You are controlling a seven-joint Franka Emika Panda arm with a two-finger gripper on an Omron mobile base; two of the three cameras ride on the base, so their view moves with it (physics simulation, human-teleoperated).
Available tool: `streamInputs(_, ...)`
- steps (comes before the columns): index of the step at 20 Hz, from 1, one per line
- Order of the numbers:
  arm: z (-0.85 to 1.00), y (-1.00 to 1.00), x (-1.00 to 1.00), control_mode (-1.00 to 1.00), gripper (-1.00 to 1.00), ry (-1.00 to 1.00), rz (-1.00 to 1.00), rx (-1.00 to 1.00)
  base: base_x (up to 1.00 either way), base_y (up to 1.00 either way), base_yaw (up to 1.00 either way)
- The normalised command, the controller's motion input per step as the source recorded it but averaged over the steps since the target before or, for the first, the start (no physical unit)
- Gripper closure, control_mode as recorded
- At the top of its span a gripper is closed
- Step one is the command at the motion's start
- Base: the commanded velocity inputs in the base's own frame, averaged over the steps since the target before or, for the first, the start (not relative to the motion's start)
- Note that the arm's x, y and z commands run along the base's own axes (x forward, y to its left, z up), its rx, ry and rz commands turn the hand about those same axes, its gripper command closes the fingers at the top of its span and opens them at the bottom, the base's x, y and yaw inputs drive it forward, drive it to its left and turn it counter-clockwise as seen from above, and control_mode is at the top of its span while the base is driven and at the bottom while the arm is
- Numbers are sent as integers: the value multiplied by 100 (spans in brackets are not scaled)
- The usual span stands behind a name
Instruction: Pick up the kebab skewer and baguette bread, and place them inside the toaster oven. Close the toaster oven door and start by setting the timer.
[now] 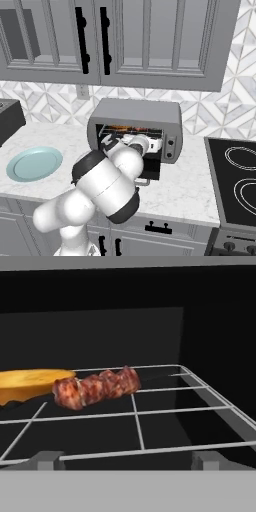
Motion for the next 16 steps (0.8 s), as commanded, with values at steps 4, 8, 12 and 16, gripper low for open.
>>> streamInputs(4, 0, 0, 16, -100, -100, 0, -3, 0, 0, 0, 0)
streamInputs(8, 0, 0, 17, -100, -100, 0, -2, 0, 0, 0, 0)
streamInputs(12, 2, 0, 5, -100, -100, 0, 0, 0, 0, 0, 0)
streamInputs(16, 24, -3, -40, -100, -100, 0, 0, 0, 0, 0, 0)
